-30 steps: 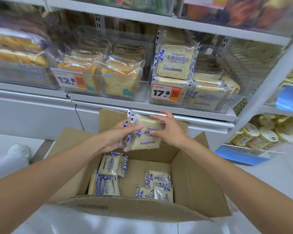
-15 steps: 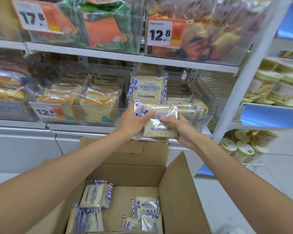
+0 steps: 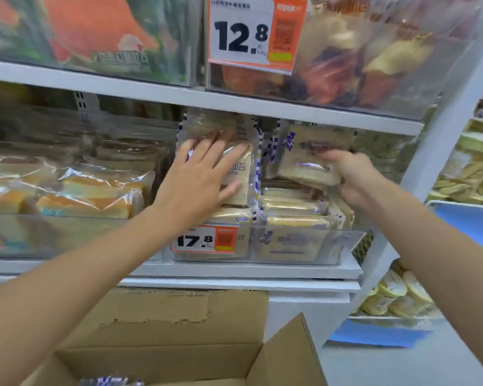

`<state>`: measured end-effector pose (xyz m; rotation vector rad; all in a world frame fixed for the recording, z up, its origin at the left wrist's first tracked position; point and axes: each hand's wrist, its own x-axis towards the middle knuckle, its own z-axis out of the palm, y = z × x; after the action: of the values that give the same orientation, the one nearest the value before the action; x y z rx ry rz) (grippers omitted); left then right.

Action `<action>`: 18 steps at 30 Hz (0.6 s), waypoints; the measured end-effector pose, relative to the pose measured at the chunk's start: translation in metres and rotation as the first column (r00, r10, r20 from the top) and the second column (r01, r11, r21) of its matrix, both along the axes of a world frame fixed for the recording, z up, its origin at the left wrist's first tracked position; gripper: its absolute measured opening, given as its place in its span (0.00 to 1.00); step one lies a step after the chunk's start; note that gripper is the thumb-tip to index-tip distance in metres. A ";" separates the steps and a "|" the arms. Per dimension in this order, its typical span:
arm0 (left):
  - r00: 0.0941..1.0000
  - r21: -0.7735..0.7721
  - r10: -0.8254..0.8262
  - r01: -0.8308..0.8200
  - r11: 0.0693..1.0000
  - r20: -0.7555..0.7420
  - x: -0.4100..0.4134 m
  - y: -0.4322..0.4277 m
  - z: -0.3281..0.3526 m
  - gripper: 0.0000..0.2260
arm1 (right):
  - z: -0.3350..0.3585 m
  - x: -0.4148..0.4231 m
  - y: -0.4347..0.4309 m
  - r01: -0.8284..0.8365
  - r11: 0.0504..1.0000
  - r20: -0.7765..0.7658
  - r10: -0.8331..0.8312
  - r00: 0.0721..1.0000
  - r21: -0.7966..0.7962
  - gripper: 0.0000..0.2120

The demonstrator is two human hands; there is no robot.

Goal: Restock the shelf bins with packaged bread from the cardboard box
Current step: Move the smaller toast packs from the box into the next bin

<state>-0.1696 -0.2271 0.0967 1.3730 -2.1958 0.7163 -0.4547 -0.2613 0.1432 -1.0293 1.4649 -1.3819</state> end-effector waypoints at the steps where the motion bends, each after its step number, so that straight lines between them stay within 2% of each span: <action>1: 1.000 -0.006 0.004 -0.004 1.000 0.009 0.000 0.000 0.000 0.26 | -0.001 0.001 -0.013 0.011 1.000 -0.015 -0.011 1.000 -0.009 0.26; 2: 1.000 -0.016 0.008 -0.008 1.000 0.017 0.000 0.001 0.000 0.26 | -0.002 0.002 -0.027 0.022 0.999 -0.030 -0.023 0.999 -0.043 0.24; 5: 0.999 -0.030 0.021 -0.020 0.999 0.036 0.000 0.003 0.002 0.26 | -0.003 0.008 -0.067 0.016 0.973 -0.104 -0.041 0.994 -0.229 0.30; 7: 0.998 -0.029 0.035 -0.033 0.999 0.048 0.000 0.004 0.002 0.26 | -0.006 0.012 -0.088 -0.109 0.954 -0.206 0.051 0.977 -0.280 0.32; 9: 0.997 -0.027 0.045 -0.044 0.999 0.059 -0.001 0.004 0.002 0.26 | -0.009 0.015 -0.097 -0.241 0.955 -0.337 0.173 0.925 -0.172 0.45; 10: 0.997 -0.029 0.047 -0.045 0.999 0.062 0.000 0.004 0.002 0.26 | -0.011 0.015 -0.101 -0.292 0.951 -0.375 0.235 0.897 -0.101 0.48; 11: 0.997 -0.031 0.045 -0.043 0.999 0.065 -0.001 0.003 0.002 0.26 | -0.012 0.014 -0.106 -0.308 0.949 -0.380 0.262 0.887 -0.067 0.45; 13: 0.997 -0.037 0.047 -0.045 0.998 0.065 0.001 0.005 0.002 0.26 | -0.015 0.012 -0.111 -0.259 0.955 -0.384 0.188 0.904 -0.142 0.31; 14: 0.997 -0.040 0.049 -0.047 0.998 0.064 0.001 0.004 0.002 0.26 | -0.016 0.013 -0.111 -0.235 0.953 -0.422 0.136 0.896 -0.192 0.27; 16: 0.997 -0.041 0.056 -0.053 0.998 0.062 0.000 0.004 0.002 0.26 | -0.019 0.010 -0.111 -0.246 0.944 -0.558 0.086 0.825 -0.218 0.28; 18: 0.997 -0.042 0.059 -0.056 0.998 0.059 -0.001 0.004 0.002 0.26 | -0.023 0.008 -0.110 -0.312 0.942 -0.647 0.162 0.745 -0.124 0.29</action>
<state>-0.1709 -0.2231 0.0982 1.4168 -2.1827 0.8282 -0.4470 -0.3711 0.1203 -1.9013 1.5743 -1.0684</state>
